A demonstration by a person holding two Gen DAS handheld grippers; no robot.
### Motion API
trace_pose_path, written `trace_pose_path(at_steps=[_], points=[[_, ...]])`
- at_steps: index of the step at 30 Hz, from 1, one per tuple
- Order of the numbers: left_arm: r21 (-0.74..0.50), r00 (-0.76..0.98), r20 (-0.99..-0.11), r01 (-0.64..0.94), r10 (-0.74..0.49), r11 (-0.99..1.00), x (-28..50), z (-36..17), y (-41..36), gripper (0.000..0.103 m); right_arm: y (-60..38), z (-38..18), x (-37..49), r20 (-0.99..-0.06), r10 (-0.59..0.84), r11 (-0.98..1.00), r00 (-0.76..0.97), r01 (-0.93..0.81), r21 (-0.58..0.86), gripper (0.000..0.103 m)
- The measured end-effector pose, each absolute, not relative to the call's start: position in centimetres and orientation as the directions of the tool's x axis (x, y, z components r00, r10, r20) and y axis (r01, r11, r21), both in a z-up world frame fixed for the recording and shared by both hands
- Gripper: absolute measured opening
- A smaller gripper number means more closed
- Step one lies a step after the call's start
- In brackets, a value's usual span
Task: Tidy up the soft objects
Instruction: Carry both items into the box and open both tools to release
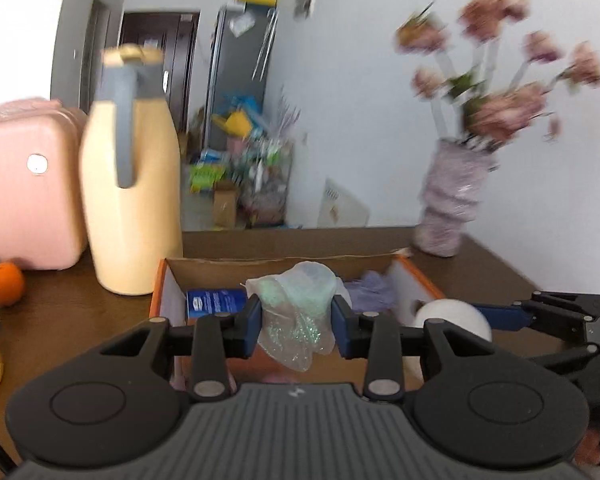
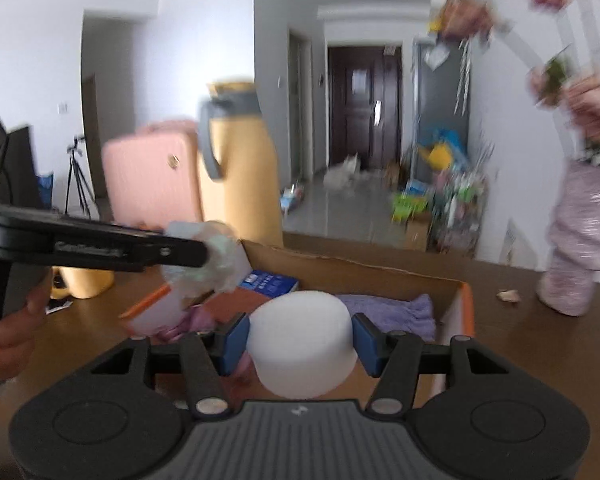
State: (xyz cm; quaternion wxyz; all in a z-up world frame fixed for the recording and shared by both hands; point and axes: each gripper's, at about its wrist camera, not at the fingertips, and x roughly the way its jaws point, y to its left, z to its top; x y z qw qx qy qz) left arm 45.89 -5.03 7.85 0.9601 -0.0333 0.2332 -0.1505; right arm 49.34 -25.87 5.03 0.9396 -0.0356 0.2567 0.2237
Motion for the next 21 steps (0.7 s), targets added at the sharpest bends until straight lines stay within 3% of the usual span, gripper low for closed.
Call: trace_pose_path(at_steps=[8,11,12,13,16,21], points=[[-0.143,0.767,-0.584,0.228,-0.268,0.963,60.1,4.2,-6.9,0.039,-20.5,1.0,60.6,-0.66,0.37,0.883,0.654,-0.469,0.03,0.056],[-0.163,0.734,-0.62,0.224,-0.277,0.961,63.3,2.7,-7.3,0.051,-18.5,-0.3,62.2,-0.717,0.328,0.869,0.615,-0.494,-0.025,0.06],[-0.165,0.727,-0.628,0.226,-0.279,0.96,64.0,2.4,-7.4,0.06,-18.1,-0.6,62.5,-0.731,0.319,0.867,0.603,-0.498,-0.033,0.061],[-0.162,0.725,-0.631,0.223,-0.275,0.961,64.5,2.1,-7.5,0.068,-18.0,-0.7,62.6,-0.731,0.319,0.868,0.604,-0.496,-0.032,0.064],[-0.146,0.741,-0.619,0.218,-0.261,0.965,64.4,1.9,-7.2,0.07,-18.4,0.0,62.3,-0.704,0.36,0.866,0.613,-0.501,0.006,0.073],[-0.133,0.761,-0.597,0.219,-0.254,0.967,62.5,3.8,-5.8,0.072,-20.5,3.0,60.4,-0.661,0.354,0.89,0.662,-0.456,0.02,0.073]])
